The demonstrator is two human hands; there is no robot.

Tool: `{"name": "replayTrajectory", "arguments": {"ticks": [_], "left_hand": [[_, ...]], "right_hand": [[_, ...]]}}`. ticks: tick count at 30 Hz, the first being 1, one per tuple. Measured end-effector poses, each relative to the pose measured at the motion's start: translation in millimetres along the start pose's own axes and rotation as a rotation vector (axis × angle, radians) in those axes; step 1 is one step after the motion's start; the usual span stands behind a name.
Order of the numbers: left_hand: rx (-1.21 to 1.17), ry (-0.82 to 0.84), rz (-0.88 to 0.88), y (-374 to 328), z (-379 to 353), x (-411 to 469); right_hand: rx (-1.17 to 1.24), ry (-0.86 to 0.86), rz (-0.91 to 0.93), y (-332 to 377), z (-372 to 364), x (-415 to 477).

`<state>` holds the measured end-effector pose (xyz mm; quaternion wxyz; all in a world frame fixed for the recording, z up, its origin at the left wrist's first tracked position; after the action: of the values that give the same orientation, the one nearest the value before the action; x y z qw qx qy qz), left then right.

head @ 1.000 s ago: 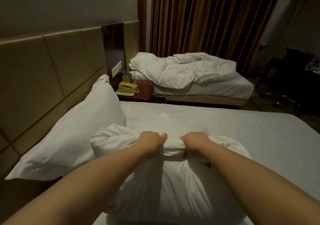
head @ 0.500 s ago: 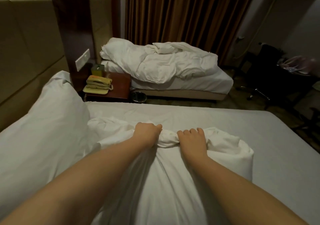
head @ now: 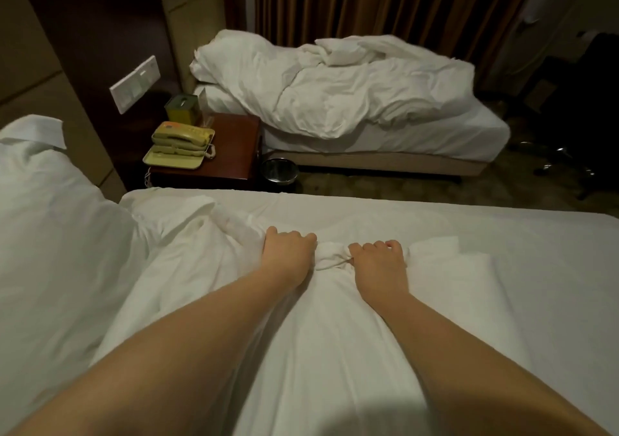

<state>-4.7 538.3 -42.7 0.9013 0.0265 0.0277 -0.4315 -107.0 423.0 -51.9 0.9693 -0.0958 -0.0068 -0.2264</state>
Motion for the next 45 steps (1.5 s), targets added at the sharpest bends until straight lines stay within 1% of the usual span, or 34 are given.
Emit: {"name": "replayTrajectory", "arguments": {"ticks": [2,4,7,9,12,13,15,17,22,25,27,30,33,37,41,43,45], "left_hand": [[-0.028,-0.010,-0.004,8,-37,25],[-0.124,0.039,0.009,17,-77,51],[-0.367,0.154,0.113,32,-127,91],[-0.489,0.182,0.188,38,-157,114],[-0.511,0.214,0.229,40,-200,148],[-0.504,0.233,0.235,40,-212,157],[-0.503,0.266,0.244,40,-233,176],[-0.494,0.260,0.238,40,-246,192],[-0.503,0.274,0.221,38,-261,211],[-0.478,0.179,0.190,38,-258,210],[-0.528,0.091,0.183,40,-254,210],[-0.578,0.046,0.144,42,-252,211],[-0.555,-0.013,0.146,48,-252,209],[-0.511,0.102,0.180,50,-254,208],[-0.510,0.179,0.229,51,-254,209],[-0.493,0.235,0.249,53,-256,209],[-0.473,0.322,0.271,54,-258,209]], "right_hand": [[0.075,-0.029,-0.011,-3,-37,31],[0.135,0.030,-0.039,-5,-81,53],[0.137,0.075,0.037,-4,-146,79],[0.205,0.167,0.007,-1,-180,97],[0.454,0.387,-0.201,-5,-233,124],[0.529,0.422,-0.255,-7,-248,130],[0.591,0.430,-0.278,-8,-275,140],[0.630,0.418,-0.313,-9,-295,149],[0.616,0.456,-0.365,-8,-309,160],[0.618,0.436,-0.368,-9,-306,156],[0.626,0.431,-0.377,-9,-302,156],[0.645,0.419,-0.387,-9,-298,157],[0.673,0.390,-0.371,-9,-293,155],[0.773,0.305,-0.396,-15,-293,156],[0.758,0.238,-0.381,-16,-294,159],[0.738,0.250,-0.365,-16,-295,159],[0.718,0.316,-0.334,-15,-296,158]]}}
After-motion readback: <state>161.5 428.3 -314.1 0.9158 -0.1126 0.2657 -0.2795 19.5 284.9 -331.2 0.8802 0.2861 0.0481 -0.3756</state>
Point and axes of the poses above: each hand's wrist, its own x-axis towards the middle knuckle, its own z-axis out of the back of the hand, y = z × x, the point moved 2 cm from there along x, towards the middle knuckle
